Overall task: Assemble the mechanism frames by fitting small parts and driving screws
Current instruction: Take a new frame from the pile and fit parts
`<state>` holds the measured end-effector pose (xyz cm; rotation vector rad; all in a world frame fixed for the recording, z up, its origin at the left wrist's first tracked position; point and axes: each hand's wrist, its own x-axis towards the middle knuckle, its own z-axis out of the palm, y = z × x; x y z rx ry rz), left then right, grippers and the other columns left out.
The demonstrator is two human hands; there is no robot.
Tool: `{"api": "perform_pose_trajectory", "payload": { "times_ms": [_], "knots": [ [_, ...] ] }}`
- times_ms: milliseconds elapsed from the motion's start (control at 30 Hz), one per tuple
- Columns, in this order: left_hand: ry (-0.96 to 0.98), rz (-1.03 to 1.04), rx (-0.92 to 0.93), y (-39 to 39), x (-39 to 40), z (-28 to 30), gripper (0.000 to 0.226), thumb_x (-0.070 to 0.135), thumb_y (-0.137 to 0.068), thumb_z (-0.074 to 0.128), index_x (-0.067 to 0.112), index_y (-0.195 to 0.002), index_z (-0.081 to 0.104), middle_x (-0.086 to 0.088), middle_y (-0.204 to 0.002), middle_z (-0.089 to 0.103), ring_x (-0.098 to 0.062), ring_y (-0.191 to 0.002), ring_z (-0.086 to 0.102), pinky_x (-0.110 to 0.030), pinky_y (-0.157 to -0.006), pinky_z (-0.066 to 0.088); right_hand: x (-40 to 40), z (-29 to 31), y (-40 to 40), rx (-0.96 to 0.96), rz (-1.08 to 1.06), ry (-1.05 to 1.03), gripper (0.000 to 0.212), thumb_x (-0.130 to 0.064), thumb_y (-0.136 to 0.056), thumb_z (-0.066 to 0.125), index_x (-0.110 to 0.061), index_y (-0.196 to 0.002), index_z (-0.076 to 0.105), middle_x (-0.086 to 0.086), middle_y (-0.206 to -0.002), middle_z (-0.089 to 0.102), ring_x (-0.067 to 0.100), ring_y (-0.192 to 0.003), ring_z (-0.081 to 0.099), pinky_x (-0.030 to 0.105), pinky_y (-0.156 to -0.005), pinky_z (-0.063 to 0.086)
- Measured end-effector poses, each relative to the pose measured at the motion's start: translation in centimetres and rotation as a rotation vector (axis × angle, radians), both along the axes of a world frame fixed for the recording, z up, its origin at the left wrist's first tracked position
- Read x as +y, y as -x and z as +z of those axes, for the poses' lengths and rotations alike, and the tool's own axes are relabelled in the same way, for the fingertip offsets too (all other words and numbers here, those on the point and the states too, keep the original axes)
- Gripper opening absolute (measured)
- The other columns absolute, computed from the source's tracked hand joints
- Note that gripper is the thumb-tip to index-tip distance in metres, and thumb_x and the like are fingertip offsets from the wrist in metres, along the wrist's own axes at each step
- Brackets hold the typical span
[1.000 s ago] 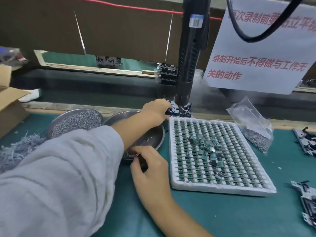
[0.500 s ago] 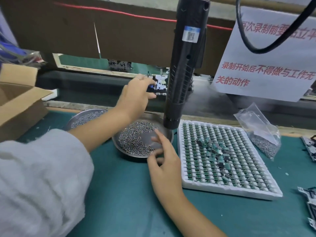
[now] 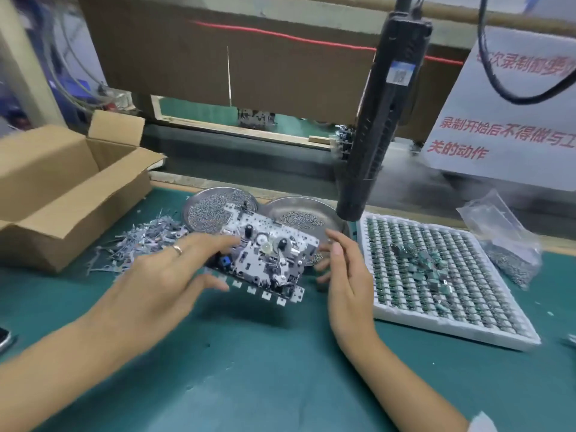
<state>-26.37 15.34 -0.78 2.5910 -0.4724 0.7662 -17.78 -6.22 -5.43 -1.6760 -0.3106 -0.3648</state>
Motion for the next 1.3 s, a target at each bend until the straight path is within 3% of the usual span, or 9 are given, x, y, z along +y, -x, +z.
{"api": "perform_pose_trajectory", "payload": {
  "times_ms": [133,267,400,534,634,968,1135,1235,1301],
  "knots": [
    [-0.042,-0.072,0.008,1.7,-0.1,-2.6,0.036,0.037,-0.081,0.059,0.021,-0.113,0.06,0.009,-0.104,0.07,-0.006,-0.061,0.064,-0.024,-0.06,0.05,-0.3,0.1,0.8,-0.232,0.019,0.11,0.023,-0.027,-0.097,0.04,-0.028,-0.112,0.058,-0.009,-0.101,0.065,0.008,-0.096,0.06,0.032,-0.086,0.049],
    [-0.07,-0.085,0.023,1.4,-0.2,-3.9,0.034,0.045,-0.079,0.061,0.023,-0.104,0.068,0.014,-0.096,0.071,-0.007,-0.058,0.062,-0.02,-0.054,0.047,-0.3,0.0,1.7,-0.613,0.286,0.585,0.037,-0.036,-0.096,0.049,-0.006,-0.112,0.065,0.004,-0.106,0.064,0.019,-0.098,0.059,0.034,-0.084,0.048],
    [-0.152,-0.074,-0.016,0.4,0.7,-3.7,0.047,0.059,-0.079,0.06,0.025,-0.108,0.072,0.013,-0.099,0.071,-0.007,-0.061,0.064,-0.019,-0.052,0.046,0.1,-0.4,1.6,-0.707,0.41,0.923,0.044,-0.044,-0.087,0.063,-0.012,-0.117,0.065,0.003,-0.112,0.064,0.024,-0.099,0.057,0.038,-0.086,0.046],
    [-0.141,0.197,-0.152,-1.0,2.6,-3.0,0.037,0.046,-0.087,0.052,0.018,-0.095,0.075,0.006,-0.09,0.072,-0.016,-0.063,0.068,-0.025,-0.051,0.05,0.0,-0.6,1.4,-0.677,0.418,0.931,0.037,-0.037,-0.085,0.065,-0.014,-0.114,0.066,0.0,-0.11,0.064,0.023,-0.098,0.057,0.033,-0.087,0.042],
    [-0.204,0.343,-0.112,-1.3,4.7,-3.5,0.036,0.042,-0.083,0.05,0.014,-0.09,0.073,0.001,-0.082,0.067,-0.026,-0.077,0.064,-0.036,-0.066,0.049,-0.1,-0.7,1.4,-0.633,0.409,0.923,0.037,-0.034,-0.084,0.066,-0.015,-0.115,0.066,-0.001,-0.111,0.064,0.022,-0.101,0.057,0.031,-0.089,0.04],
    [-0.291,0.338,-0.085,-1.6,6.9,-4.4,0.041,0.041,-0.088,0.043,0.017,-0.08,0.075,0.003,-0.081,0.067,-0.026,-0.073,0.064,-0.035,-0.078,0.034,-0.1,-0.5,1.6,-0.581,0.414,0.907,0.036,-0.032,-0.083,0.069,-0.014,-0.113,0.067,-0.001,-0.112,0.064,0.022,-0.102,0.056,0.034,-0.09,0.043],
    [-0.119,0.354,-0.126,-1.7,6.6,-4.3,0.039,0.042,-0.087,0.047,0.017,-0.081,0.076,0.003,-0.087,0.068,-0.025,-0.077,0.062,-0.029,-0.087,0.03,-0.1,-0.5,1.7,-0.577,0.416,0.906,0.035,-0.032,-0.083,0.069,-0.014,-0.113,0.068,0.0,-0.112,0.064,0.022,-0.102,0.056,0.035,-0.089,0.044],
    [-0.013,0.376,-0.145,-1.8,6.5,-3.8,0.035,0.041,-0.087,0.051,0.017,-0.082,0.076,0.002,-0.089,0.069,-0.024,-0.079,0.061,-0.034,-0.084,0.032,-0.1,-0.4,1.7,-0.575,0.416,0.905,0.035,-0.032,-0.083,0.069,-0.013,-0.112,0.068,0.0,-0.112,0.064,0.023,-0.102,0.056,0.036,-0.089,0.045],
    [-0.09,0.418,-0.177,-2.0,6.5,-3.4,0.034,0.038,-0.089,0.051,0.015,-0.083,0.075,-0.001,-0.089,0.07,-0.028,-0.076,0.063,-0.036,-0.078,0.033,-0.1,-0.3,1.8,-0.571,0.42,0.906,0.035,-0.031,-0.083,0.07,-0.013,-0.112,0.068,0.001,-0.112,0.064,0.023,-0.102,0.056,0.037,-0.088,0.046]
  ]
}}
